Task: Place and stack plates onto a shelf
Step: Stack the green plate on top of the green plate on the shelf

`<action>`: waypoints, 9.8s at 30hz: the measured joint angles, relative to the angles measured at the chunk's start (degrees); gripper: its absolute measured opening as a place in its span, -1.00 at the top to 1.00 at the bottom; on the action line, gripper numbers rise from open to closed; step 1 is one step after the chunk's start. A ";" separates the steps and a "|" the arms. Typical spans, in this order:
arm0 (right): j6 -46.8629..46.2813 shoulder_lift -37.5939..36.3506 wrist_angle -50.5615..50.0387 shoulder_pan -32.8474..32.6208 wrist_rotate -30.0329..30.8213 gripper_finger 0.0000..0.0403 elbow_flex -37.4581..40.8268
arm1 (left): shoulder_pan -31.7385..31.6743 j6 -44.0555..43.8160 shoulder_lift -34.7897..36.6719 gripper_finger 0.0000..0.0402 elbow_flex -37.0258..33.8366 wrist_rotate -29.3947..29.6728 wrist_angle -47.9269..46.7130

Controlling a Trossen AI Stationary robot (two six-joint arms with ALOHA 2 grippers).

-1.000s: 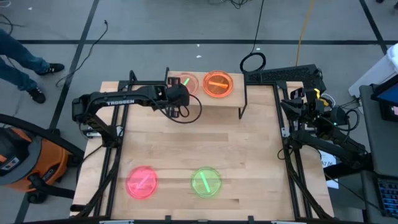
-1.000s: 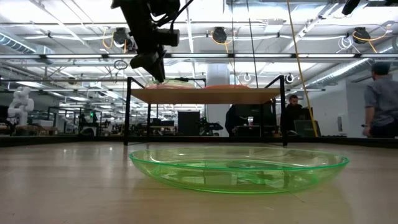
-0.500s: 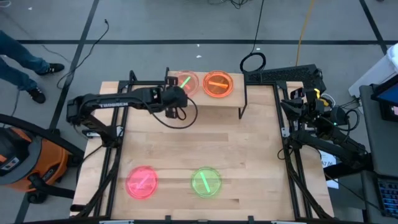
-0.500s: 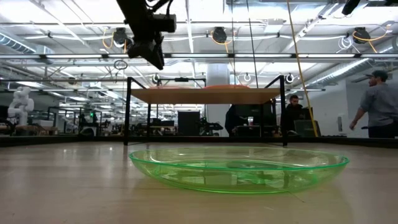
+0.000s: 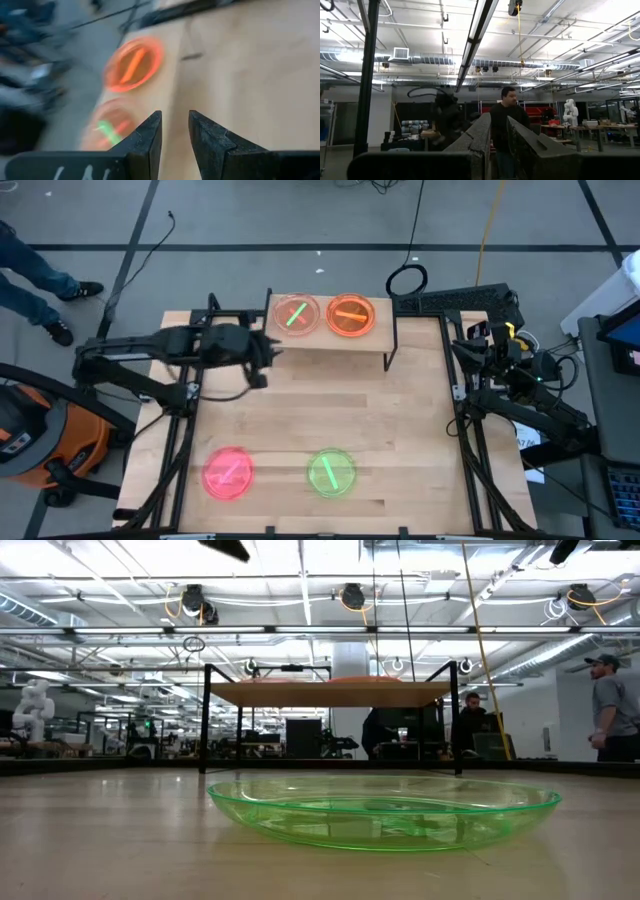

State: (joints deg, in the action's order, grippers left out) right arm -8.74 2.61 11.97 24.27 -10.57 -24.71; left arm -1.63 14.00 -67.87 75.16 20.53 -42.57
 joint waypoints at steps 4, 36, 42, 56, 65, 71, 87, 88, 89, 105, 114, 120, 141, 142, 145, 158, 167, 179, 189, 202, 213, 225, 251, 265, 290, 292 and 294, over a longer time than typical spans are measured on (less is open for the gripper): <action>2.66 0.04 4.83 -0.02 0.00 0.75 0.02 | 2.55 -5.39 3.42 0.48 -0.65 -4.70 0.87; -12.22 5.90 4.56 -0.02 -1.04 0.75 -0.02 | 9.21 -3.61 17.11 0.48 -39.80 -4.93 53.70; -13.33 18.44 3.63 -0.02 -8.05 0.75 0.02 | 9.20 -3.23 18.45 0.48 -43.90 -3.96 60.96; -9.01 34.55 4.03 -9.88 -4.75 0.75 0.02 | 9.16 -1.51 18.53 0.48 -43.95 -3.93 60.83; -7.01 42.13 3.16 -19.11 1.65 0.75 0.02 | 9.16 -1.18 18.51 0.48 -43.95 -3.93 60.42; -7.24 48.05 3.03 -25.08 5.34 0.75 0.02 | 9.16 -1.18 18.51 0.48 -43.95 -3.93 60.39; -15.66 65.77 10.11 -32.63 6.08 0.69 0.02 | 9.16 -1.20 18.51 0.48 -43.95 -3.93 60.37; -15.68 67.05 11.30 -33.00 6.06 0.66 0.02 | 9.16 -1.20 18.51 0.48 -43.95 -3.93 60.37; -15.66 68.25 12.46 -33.35 6.06 0.63 0.02 | 9.16 -1.20 18.51 0.48 -43.95 -3.93 60.37; -23.60 82.08 20.37 -34.51 6.26 0.14 0.00 | 9.16 -1.44 18.48 0.48 -43.95 -3.93 60.37; -22.22 89.81 23.04 -36.73 4.17 0.14 -6.62 | 9.16 -1.60 18.33 0.48 -43.93 -3.93 60.35; -23.14 93.55 20.52 -37.33 1.23 0.14 -10.54 | 9.16 -2.10 18.33 0.48 -43.93 -3.93 60.35; -26.97 94.18 18.59 -38.53 1.74 0.14 -10.73 | 9.16 -2.45 18.33 0.48 -43.93 -3.93 60.37; -26.72 94.18 18.58 -38.92 2.82 0.14 -10.71 | 9.16 -2.45 18.33 0.48 -43.93 -3.93 60.37; -26.15 94.31 18.65 -39.82 4.22 0.14 -10.71 | 9.16 -2.30 18.33 0.48 -43.93 -3.93 60.39; -32.14 97.40 18.97 -40.59 1.89 0.14 -10.69 | 9.16 -2.41 18.33 0.48 -43.93 -3.93 60.43; -32.60 97.72 19.09 -41.06 1.51 0.15 -12.06 | 9.14 -2.49 18.33 0.48 -43.91 -3.93 60.43; -32.28 97.72 14.08 -41.22 1.64 0.68 -12.85 | 9.16 -2.58 18.31 0.48 -43.91 -3.93 60.41; -29.53 97.70 14.12 -40.95 1.67 0.99 -12.85 | 9.16 -2.71 18.33 0.48 -43.91 -3.93 60.41; -26.01 94.88 20.75 -37.81 1.42 1.00 -12.85 | 9.16 -2.95 18.33 0.48 -43.91 -3.94 60.40; -23.38 87.05 16.70 -35.49 1.40 1.00 -12.85 | 9.16 -3.24 18.33 0.48 -43.91 -3.95 60.37; -27.32 87.06 8.49 -39.68 0.07 0.41 -12.85 | 9.16 -3.39 18.31 0.48 -43.91 -3.95 60.33; -42.92 94.55 8.41 -44.29 -1.58 0.07 -12.90 | 9.16 -3.40 18.33 0.48 -43.91 -3.95 60.37; -41.84 97.00 10.65 -45.24 -1.68 0.42 -13.00 | 9.16 -3.45 18.33 0.48 -43.91 -3.95 60.39; -36.89 93.23 9.33 -42.73 1.58 1.00 -12.44 | 9.16 -3.80 18.33 0.48 -43.91 -3.95 60.41; -35.45 90.85 9.85 -41.88 2.17 1.00 -12.59 | 9.16 -3.80 18.33 0.48 -43.91 -3.95 60.41; -33.84 88.71 9.53 -40.80 3.34 1.00 -12.63 | 9.16 -3.80 18.33 0.48 -43.91 -3.95 60.41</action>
State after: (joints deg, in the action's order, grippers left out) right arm -42.58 91.32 21.50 -16.53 -7.24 -37.34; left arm 7.53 10.20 -49.54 31.24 16.58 17.85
